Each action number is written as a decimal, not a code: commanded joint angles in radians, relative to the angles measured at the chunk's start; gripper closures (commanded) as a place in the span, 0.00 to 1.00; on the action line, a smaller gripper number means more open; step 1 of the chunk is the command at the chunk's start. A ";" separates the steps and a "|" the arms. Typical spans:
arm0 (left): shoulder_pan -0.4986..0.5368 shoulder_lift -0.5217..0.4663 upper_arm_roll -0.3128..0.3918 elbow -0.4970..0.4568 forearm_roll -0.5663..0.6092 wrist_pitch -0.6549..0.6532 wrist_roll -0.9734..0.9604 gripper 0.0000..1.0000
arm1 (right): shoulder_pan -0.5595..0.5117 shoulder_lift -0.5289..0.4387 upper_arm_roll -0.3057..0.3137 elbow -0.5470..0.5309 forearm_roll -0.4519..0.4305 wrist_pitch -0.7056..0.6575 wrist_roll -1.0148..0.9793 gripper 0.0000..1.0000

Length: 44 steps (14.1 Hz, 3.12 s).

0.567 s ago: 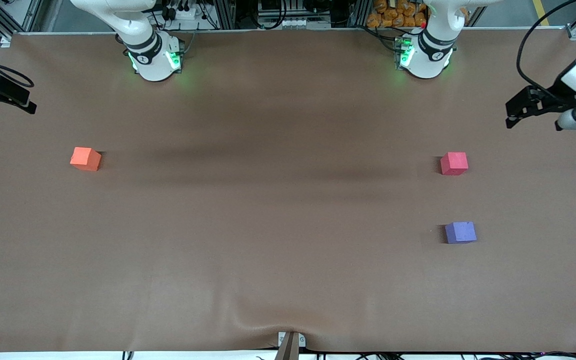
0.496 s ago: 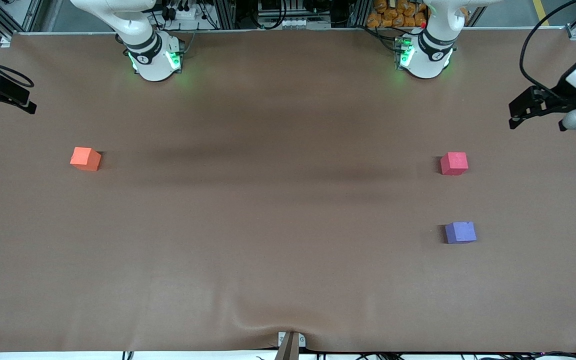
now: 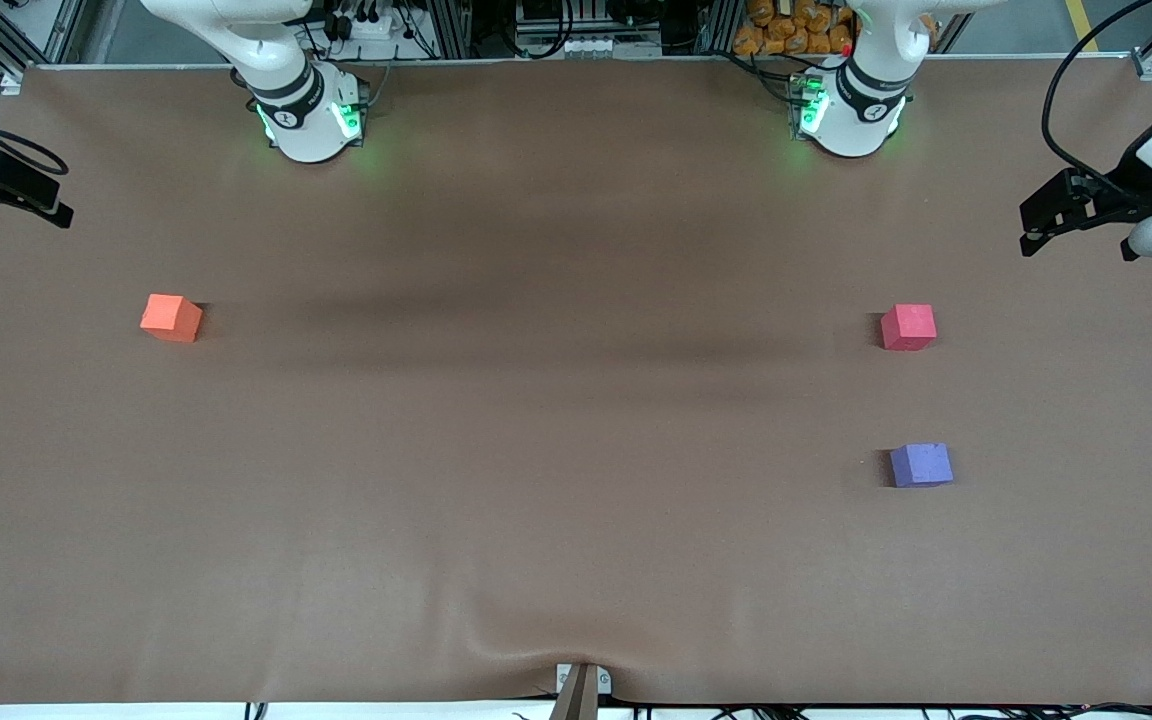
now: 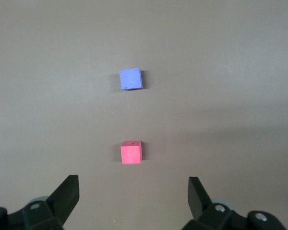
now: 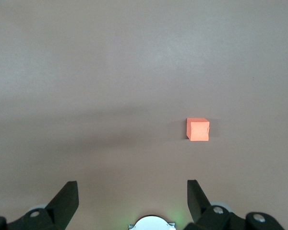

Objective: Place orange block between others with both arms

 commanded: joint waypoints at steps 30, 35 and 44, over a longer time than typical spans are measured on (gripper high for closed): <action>-0.005 -0.002 -0.001 0.002 -0.039 -0.025 -0.055 0.00 | -0.058 0.040 -0.017 0.027 -0.086 -0.136 0.015 0.00; -0.010 0.006 -0.001 -0.001 -0.039 -0.022 -0.057 0.00 | -0.155 0.161 -0.017 0.059 -0.109 -0.219 0.013 0.00; -0.011 0.003 -0.003 -0.016 -0.039 -0.022 -0.058 0.00 | -0.255 0.342 -0.014 0.044 -0.106 -0.073 -0.028 0.00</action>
